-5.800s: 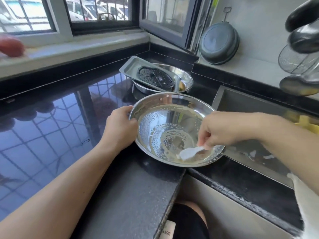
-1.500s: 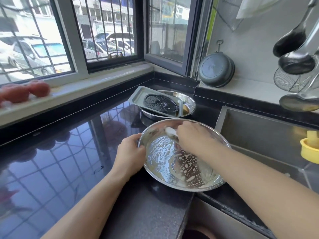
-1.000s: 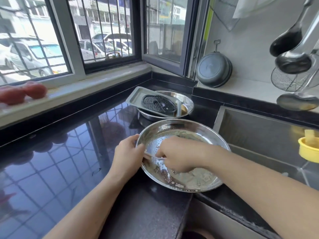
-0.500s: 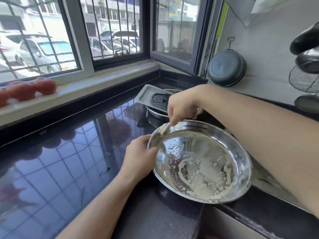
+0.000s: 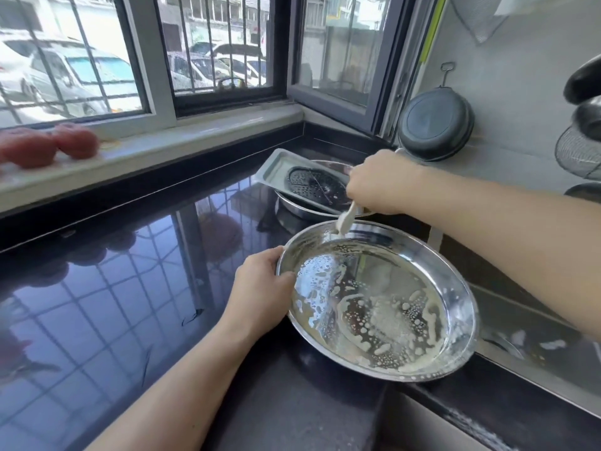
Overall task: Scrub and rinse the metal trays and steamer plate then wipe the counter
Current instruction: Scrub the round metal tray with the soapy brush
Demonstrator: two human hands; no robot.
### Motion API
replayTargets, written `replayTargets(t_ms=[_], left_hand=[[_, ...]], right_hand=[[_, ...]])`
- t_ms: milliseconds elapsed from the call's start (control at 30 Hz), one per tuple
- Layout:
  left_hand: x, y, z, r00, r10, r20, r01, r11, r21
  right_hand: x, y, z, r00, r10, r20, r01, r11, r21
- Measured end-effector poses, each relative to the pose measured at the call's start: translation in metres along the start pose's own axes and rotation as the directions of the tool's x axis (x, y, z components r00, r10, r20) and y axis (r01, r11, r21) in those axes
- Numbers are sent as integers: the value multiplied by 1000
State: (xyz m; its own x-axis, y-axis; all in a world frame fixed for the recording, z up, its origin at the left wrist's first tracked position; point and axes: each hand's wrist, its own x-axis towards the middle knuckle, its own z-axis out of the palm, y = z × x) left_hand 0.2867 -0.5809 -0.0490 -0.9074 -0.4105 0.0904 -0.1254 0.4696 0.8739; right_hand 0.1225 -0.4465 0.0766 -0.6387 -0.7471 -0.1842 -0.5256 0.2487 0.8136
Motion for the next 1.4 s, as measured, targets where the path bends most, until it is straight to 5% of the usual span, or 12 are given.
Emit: replayTargets(t_ms=[67,233,333,600,833,967,1167,1400], left_hand=[[-1,1,0,1000,2,-4,-2,1000,6],[-5,5,-2,999,-9,47,8,1000,10],[-5,5,-3,999,-19,27,18,1000,17],[-9,10,-2,999,-37,8,37,999,-4],[-8,9,-1,1000,-31,-7,31,999,9],[-5,8,-2,1000,-5,8,5,1000,19],[-3,5,-3,1000,17,26,-18,1000,14],[-6,6,-3,998,-60,12,60,998,-4]], right_hand=[[-5,-1,-3,1000,10,-10,-10,1000,-28],[8,-47,-29,946,-260,-195,244,964,-104],[8,-37,-28,959,-193,-207,175,979,-100],[-52,4,34,977,118,178,-121,993,7],[-75,-6,31,741,78,667,-138,990,38],[-57,-9,14,891,180,417,-235,968,86],[-28,-24,14,999,33,2,-33,998,53],[-87,-17,41,963,137,232,-151,987,46]])
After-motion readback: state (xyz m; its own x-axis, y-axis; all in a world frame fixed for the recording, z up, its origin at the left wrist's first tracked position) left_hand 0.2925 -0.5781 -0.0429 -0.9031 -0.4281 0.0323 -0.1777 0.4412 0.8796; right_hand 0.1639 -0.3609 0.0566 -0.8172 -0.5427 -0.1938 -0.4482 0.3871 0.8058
